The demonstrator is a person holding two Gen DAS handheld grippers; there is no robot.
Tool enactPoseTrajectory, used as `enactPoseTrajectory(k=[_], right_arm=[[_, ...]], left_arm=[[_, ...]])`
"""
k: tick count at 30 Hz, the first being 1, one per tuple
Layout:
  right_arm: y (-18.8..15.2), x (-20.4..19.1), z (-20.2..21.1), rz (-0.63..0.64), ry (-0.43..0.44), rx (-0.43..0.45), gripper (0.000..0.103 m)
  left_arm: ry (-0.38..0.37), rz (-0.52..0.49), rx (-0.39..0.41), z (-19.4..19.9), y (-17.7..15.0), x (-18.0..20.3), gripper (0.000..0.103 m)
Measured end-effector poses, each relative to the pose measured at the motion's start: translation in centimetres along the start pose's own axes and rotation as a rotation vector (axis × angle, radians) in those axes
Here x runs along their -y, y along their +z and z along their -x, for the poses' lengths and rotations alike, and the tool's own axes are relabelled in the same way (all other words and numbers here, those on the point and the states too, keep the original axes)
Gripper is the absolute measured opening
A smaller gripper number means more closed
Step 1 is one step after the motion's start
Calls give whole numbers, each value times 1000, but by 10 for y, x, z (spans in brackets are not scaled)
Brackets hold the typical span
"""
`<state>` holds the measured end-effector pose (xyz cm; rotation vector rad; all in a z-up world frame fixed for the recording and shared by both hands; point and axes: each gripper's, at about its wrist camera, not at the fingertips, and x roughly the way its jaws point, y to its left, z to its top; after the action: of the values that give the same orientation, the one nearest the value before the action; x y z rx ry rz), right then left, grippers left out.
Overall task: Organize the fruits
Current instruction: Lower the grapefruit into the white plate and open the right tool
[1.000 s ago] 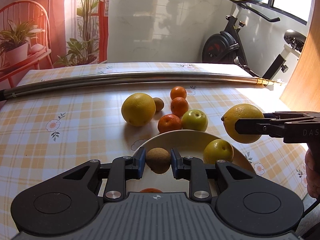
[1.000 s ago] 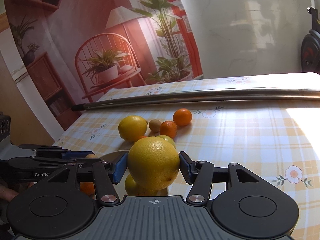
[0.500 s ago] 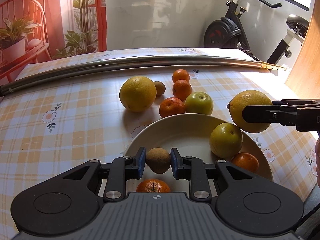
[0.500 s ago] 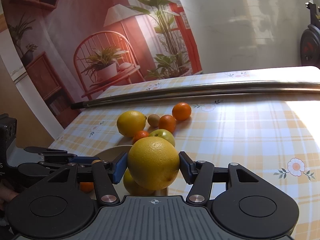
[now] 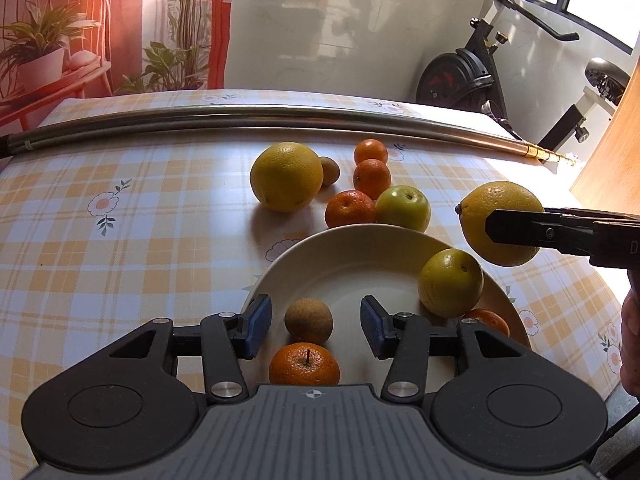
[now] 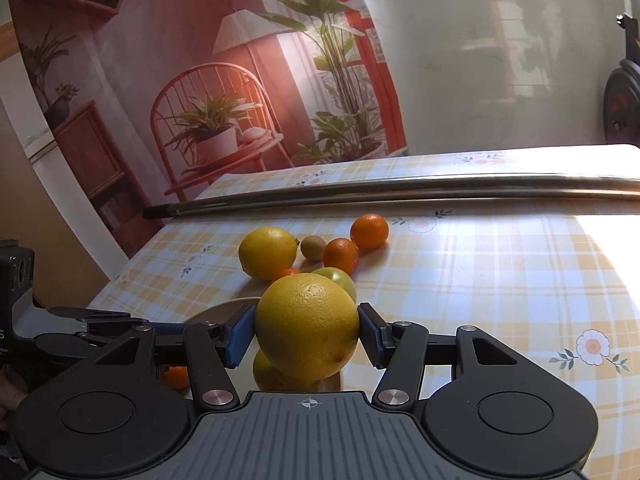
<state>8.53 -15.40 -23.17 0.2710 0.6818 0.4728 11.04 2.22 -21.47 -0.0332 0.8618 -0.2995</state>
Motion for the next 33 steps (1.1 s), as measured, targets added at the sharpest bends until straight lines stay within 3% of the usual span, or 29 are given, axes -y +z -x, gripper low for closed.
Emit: enactPoseTrajectory(k=[6,9,20,33], right_arm=[[9,-16,-16,69,5,-14,52],[15,-33,-29,144,26,-30,52],[15,-65,-68,261,59,-132,52],[6,-60,-76,253,34,-170,52]], left_arm=[[29,79,104,25,8,-6,68],[58,85,131,29,12,-11,70],[103,100,152,30,11,-24,72],[106,110,133,27,8,-28,74]])
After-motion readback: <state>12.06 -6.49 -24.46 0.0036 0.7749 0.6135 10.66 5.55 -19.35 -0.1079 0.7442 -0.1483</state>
